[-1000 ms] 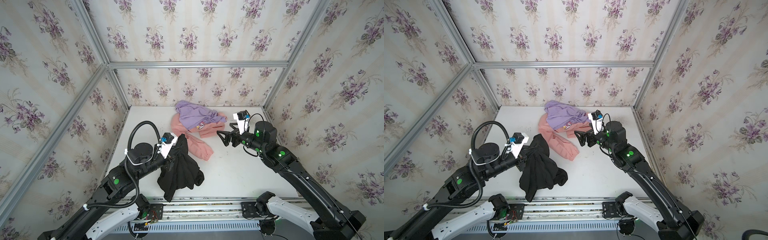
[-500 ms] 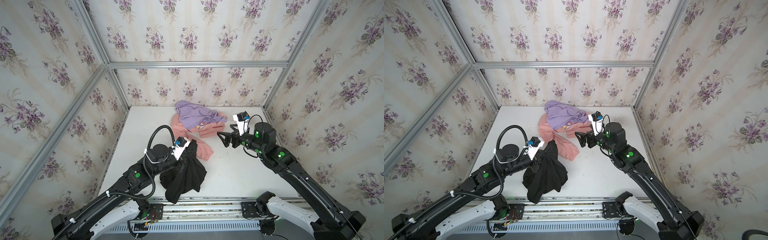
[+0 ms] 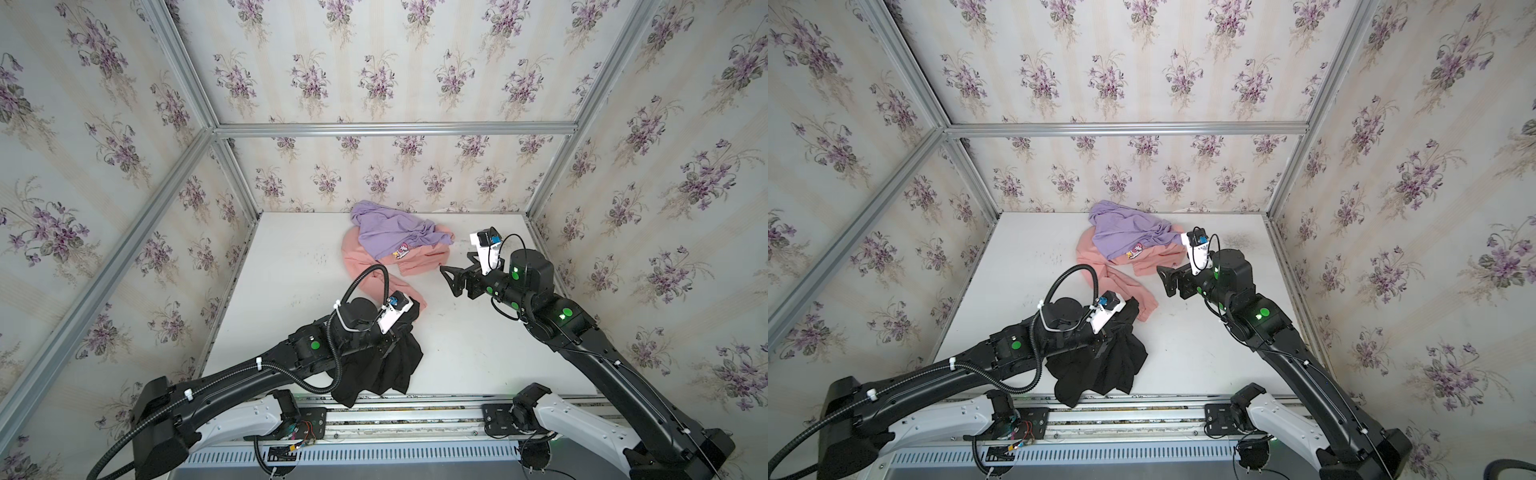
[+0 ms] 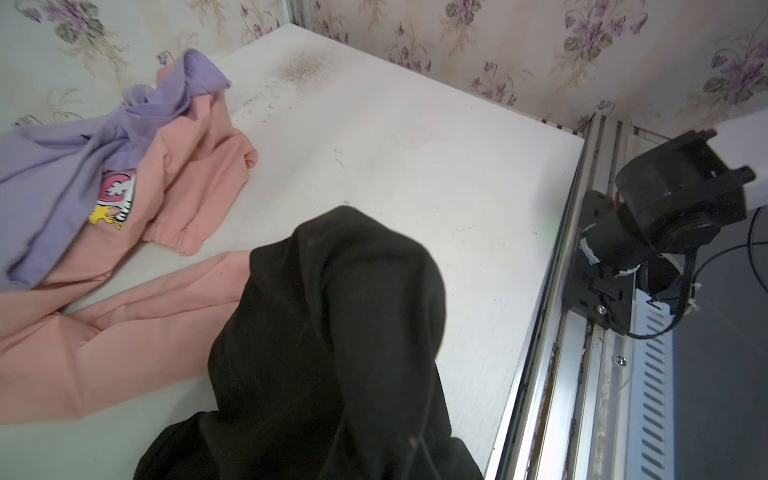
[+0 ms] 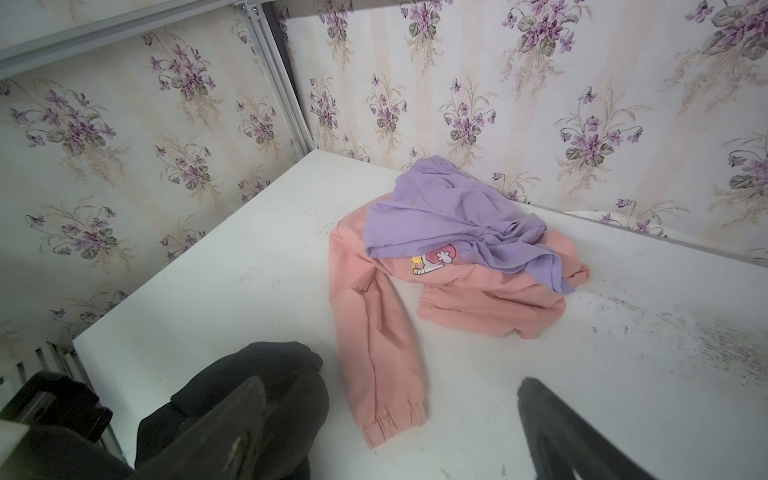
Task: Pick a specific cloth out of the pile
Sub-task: 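Carry the black cloth with the left gripper toward the table's near edge and lower it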
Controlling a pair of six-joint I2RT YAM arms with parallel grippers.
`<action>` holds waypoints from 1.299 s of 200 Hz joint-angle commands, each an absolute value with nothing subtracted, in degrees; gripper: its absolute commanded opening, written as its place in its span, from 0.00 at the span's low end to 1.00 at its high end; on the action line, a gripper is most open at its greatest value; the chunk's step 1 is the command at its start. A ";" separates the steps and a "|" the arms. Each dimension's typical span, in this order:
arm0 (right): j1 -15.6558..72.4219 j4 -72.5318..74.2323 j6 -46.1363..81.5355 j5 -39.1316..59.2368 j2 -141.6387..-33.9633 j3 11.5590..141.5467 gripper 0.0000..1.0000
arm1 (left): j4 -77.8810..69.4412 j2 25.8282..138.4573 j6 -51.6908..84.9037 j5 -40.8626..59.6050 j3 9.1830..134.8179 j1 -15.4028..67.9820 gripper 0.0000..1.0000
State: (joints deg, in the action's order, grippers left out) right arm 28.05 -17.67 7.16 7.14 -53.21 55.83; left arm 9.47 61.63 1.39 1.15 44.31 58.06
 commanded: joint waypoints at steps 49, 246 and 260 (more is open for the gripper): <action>28.04 -17.73 5.81 -2.74 -49.81 52.56 0.96 | 4.76 75.01 3.29 -0.13 49.04 61.50 0.06; 27.95 -13.59 6.94 -14.45 -47.57 44.65 0.98 | -3.42 84.26 4.75 -6.72 50.15 64.95 0.83; 27.80 -13.19 7.83 -14.08 -48.08 44.48 0.99 | -3.47 81.78 4.64 -7.47 49.54 64.96 0.90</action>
State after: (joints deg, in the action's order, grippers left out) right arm 27.94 -16.08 5.67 -14.15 -47.53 44.80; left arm -0.89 84.82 4.58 -5.26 50.24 64.95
